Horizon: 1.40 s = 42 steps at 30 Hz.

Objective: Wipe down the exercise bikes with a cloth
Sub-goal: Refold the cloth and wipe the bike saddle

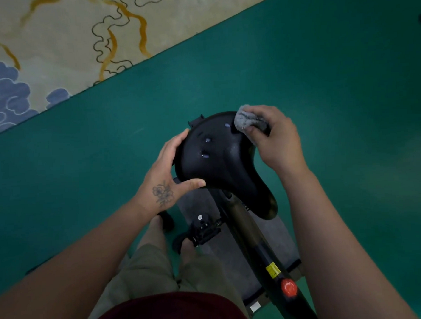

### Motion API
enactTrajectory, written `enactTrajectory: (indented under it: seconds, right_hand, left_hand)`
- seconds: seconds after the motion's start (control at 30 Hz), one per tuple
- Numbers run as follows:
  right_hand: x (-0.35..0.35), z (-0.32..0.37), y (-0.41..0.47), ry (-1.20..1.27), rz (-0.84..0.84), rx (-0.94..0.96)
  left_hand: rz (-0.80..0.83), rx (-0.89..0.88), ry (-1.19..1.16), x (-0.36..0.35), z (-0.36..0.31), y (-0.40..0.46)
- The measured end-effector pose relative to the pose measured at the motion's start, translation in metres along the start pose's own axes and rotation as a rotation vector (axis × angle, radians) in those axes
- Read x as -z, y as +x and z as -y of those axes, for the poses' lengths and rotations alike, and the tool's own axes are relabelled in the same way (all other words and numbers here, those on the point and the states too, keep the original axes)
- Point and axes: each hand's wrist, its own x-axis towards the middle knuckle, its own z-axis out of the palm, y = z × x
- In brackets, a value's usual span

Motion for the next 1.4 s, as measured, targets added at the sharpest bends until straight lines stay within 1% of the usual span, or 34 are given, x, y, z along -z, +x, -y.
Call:
enactTrajectory:
  seconds: [0.17,0.27,0.37,0.43,0.5,0.57,0.73,0.87,1.07,1.2,1.3,1.4]
  right_hand:
    - [-0.002,-0.005,-0.033,0.031,-0.049,0.02]
    - [-0.003,-0.001,-0.021,-0.006,-0.048,0.044]
    - [-0.006,0.005,0.01,-0.05,-0.02,0.089]
    - [-0.008,0.01,0.028,-0.052,0.029,0.066]
    - [-0.009,0.014,0.032,-0.075,0.084,0.041]
    - [-0.006,0.015,0.023,-0.111,0.099,0.05]
    - [0.002,0.003,-0.011,-0.044,0.052,0.125]
    - [-0.007,0.007,0.003,-0.061,-0.019,0.098]
    - [-0.022,0.02,0.031,-0.118,0.06,0.118]
    - [-0.01,0.01,0.011,-0.036,0.077,0.182]
    - [-0.002,0.0,-0.003,-0.005,0.06,0.189]
    - [-0.008,0.005,-0.001,-0.034,0.018,0.179]
  left_hand:
    - [-0.003,0.008,-0.009,0.0,-0.001,0.0]
    - [-0.005,-0.006,-0.012,-0.001,-0.002,0.0]
    - [-0.013,-0.003,-0.015,-0.001,-0.003,0.0]
    - [-0.014,-0.006,-0.013,-0.001,-0.002,0.0]
    - [-0.012,-0.003,-0.018,0.0,-0.001,0.0]
    - [-0.007,-0.007,-0.025,0.0,0.0,0.0]
    - [0.002,0.01,-0.051,0.0,0.0,0.0]
    - [0.001,-0.003,-0.046,0.0,0.0,0.0]
    - [-0.006,-0.007,-0.045,-0.001,0.002,0.0]
    - [-0.008,-0.012,-0.045,-0.001,0.002,0.0]
    - [-0.008,-0.022,-0.037,-0.001,0.003,0.001]
    - [0.0,-0.028,-0.031,0.0,0.003,0.001]
